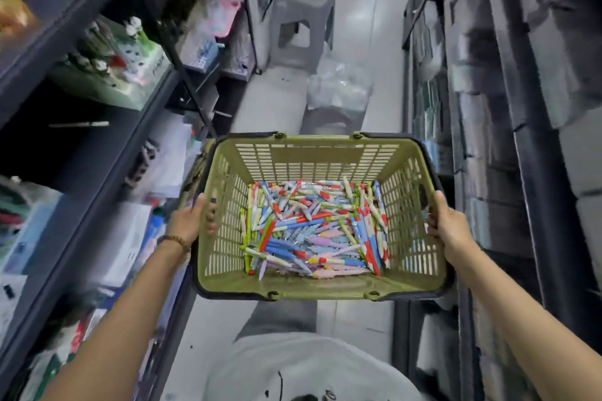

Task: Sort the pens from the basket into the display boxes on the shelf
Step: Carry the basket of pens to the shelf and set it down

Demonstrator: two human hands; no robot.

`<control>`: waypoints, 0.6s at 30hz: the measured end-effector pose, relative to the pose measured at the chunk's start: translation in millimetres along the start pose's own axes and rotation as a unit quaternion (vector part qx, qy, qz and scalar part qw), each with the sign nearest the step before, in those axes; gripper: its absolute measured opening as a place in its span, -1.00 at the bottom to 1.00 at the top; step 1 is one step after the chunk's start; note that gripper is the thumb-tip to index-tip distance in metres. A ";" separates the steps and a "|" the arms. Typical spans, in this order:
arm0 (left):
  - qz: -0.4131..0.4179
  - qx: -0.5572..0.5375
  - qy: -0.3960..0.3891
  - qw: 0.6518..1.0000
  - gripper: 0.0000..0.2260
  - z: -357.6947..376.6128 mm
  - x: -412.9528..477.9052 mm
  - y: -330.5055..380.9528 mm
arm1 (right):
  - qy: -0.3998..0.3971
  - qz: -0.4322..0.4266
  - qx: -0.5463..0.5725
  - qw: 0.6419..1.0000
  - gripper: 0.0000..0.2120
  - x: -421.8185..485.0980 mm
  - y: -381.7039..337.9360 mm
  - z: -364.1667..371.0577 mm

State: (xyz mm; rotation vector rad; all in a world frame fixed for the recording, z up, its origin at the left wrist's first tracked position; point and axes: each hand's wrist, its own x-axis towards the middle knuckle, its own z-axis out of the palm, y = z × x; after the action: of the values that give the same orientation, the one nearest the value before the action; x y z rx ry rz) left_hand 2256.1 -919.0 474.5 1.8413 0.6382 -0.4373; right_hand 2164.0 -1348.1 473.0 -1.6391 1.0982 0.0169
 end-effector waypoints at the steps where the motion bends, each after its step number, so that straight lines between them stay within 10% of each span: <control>1: 0.000 0.003 0.003 1.000 -0.55 7.3 21.6 16.4 | 0.001 -0.003 -0.009 1.000 -0.56 24.2 -17.9 10.2; 18: -0.073 -0.112 0.163 0.977 -0.56 71.7 243.5 220.7 | -0.136 -0.082 -0.109 0.981 -0.56 336.0 -334.9 200.8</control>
State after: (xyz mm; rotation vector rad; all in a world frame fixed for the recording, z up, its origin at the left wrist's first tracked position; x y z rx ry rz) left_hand 2584.3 -992.9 472.8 1.6678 1.0095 -0.1476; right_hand 2674.1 -1420.0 472.8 -1.8555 0.7705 0.2548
